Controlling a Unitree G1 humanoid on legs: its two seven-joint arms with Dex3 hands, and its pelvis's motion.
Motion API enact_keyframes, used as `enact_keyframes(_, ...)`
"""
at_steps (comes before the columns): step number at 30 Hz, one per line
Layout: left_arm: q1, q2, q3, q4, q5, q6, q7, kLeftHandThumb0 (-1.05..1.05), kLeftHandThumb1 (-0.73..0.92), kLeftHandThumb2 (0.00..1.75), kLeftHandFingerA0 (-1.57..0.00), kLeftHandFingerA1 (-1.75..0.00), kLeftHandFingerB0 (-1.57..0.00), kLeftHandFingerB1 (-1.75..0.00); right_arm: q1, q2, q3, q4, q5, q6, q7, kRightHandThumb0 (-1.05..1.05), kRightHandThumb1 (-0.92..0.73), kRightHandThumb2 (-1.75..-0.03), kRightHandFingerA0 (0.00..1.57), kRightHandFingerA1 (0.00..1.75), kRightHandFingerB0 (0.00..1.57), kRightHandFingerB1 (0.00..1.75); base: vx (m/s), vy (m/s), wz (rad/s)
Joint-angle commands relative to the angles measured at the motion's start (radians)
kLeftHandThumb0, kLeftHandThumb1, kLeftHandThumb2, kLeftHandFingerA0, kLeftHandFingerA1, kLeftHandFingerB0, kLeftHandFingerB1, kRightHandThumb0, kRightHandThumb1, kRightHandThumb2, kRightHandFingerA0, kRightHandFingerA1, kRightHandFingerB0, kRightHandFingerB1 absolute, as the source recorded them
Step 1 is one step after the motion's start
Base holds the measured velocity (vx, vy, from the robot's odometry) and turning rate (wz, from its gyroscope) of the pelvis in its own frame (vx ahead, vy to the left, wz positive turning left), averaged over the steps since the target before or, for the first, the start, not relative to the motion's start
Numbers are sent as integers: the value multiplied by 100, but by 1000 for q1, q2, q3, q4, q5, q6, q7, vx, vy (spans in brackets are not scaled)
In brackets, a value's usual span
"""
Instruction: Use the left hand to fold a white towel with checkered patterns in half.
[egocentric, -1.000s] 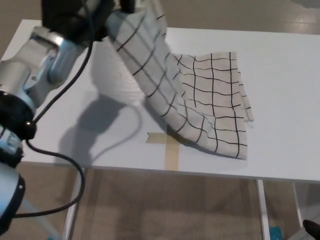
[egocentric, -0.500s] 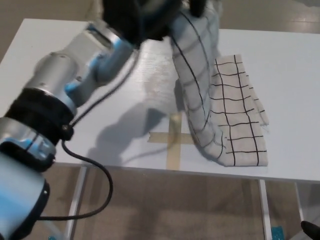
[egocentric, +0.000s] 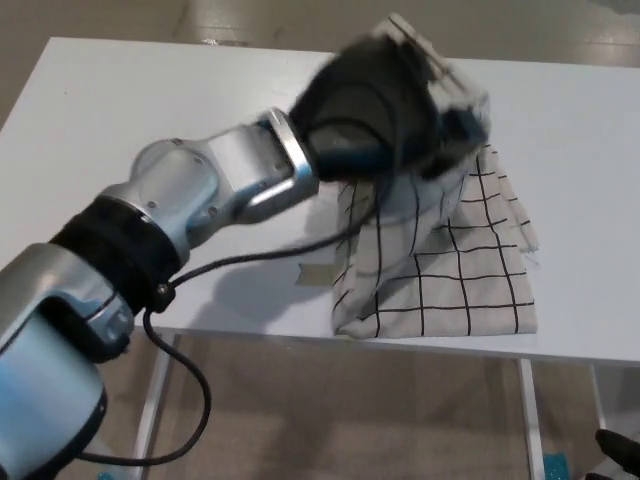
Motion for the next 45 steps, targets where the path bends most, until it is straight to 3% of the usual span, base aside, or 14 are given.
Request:
enact_keyframes(1, -33, -31, -77, 34, 86, -46, -128, -31, 38, 77, -114, -139, -98, -129, -2, -6, 1, 11, -3, -26, -3, -50, -68, -60, 48, 61, 55, 51, 0, 0, 0)
enact_keyframes(2, -31, -43, -75, 43, 60, -55, -178, -42, 51, 56, -86, -107, -93, -64, -2, -5, 2, 8, 0, -23, -1, -50, -67, -59, 49, 62, 55, 51, 0, 0, 0)
enact_keyframes(9, -12, -140, -55, -17, -34, 93, -635, -75, 42, 83, -7, -18, -9, -35, 0, -7, -1, -9, 16, -9, 15, -49, -66, -59, 48, 64, 57, 53, 0, 0, 0)
enact_keyframes(11, -36, -214, -43, 0, -48, 169, -737, -85, 50, 57, -1, -26, -15, -30, -8, -11, 1, -12, 11, 1, 11, -49, -66, -59, 48, 66, 58, 53, 0, 0, 0)
enact_keyframes(19, -123, -472, 6, 142, -62, 383, -822, -84, 43, 83, -10, -5, -12, -37, -16, -13, 34, 12, -62, -43, -33, -53, -64, -59, 51, 64, 65, 56, 0, 0, 0)
enact_keyframes(20, -129, -489, 14, 145, -71, 391, -832, -92, 52, 57, 0, -19, -16, -31, -14, -14, 35, 11, -61, -45, -32, -53, -64, -59, 51, 65, 65, 56, 0, 0, 0)
enact_keyframes(24, -141, -522, 36, 152, -92, 399, -853, -92, 52, 57, 0, -18, -17, -31, -12, -18, 36, 11, -56, -48, -25, -52, -64, -60, 53, 65, 65, 56, 0, 0, 0)
enact_keyframes(25, -150, -531, 54, 162, -117, 372, -847, -85, 44, 83, -5, -5, -10, -38, -11, -23, 40, -5, -49, -29, -7, -53, -65, -59, 54, 64, 66, 56, 0, 0, 0)
enact_keyframes(26, -157, -537, 63, 169, -124, 359, -844, -91, 54, 57, 0, -17, -15, -31, -10, -27, 43, -14, -45, -18, 4, -53, -65, -59, 54, 64, 65, 56, 0, 0, 0)
enact_keyframes(30, -161, -546, 74, 177, -114, 358, -847, -91, 54, 57, 0, -17, -15, -31, -11, -29, 45, -18, -41, -12, 7, -53, -65, -59, 54, 64, 65, 56, 0, 0, 0)
enact_keyframes(31, -180, -553, 77, 179, -108, 353, -842, -82, 43, 85, -6, -4, -10, -38, -15, -29, 45, -18, -40, -9, 4, -52, -65, -59, 54, 62, 67, 56, 0, 0, 0)
enact_keyframes(40, -279, -595, 124, 141, -117, 341, -873, -96, 51, 65, 0, -22, -11, -36, -39, -30, 52, 10, -54, -26, -23, -57, -66, -60, 61, 74, 71, 57, 0, 0, 0)
enact_keyframes(44, -287, -595, 139, 140, -121, 338, -887, -83, 44, 87, -6, -2, -10, -40, -40, -33, 54, 14, -47, -31, -11, -57, -66, -60, 59, 73, 71, 57, 0, 0, 0)
enact_keyframes(45, -287, -590, 143, 134, -123, 339, -890, -99, 50, 66, 0, -23, -11, -35, -37, -35, 56, 13, -46, -28, -6, -57, -66, -60, 60, 76, 71, 57, 0, 0, 0)
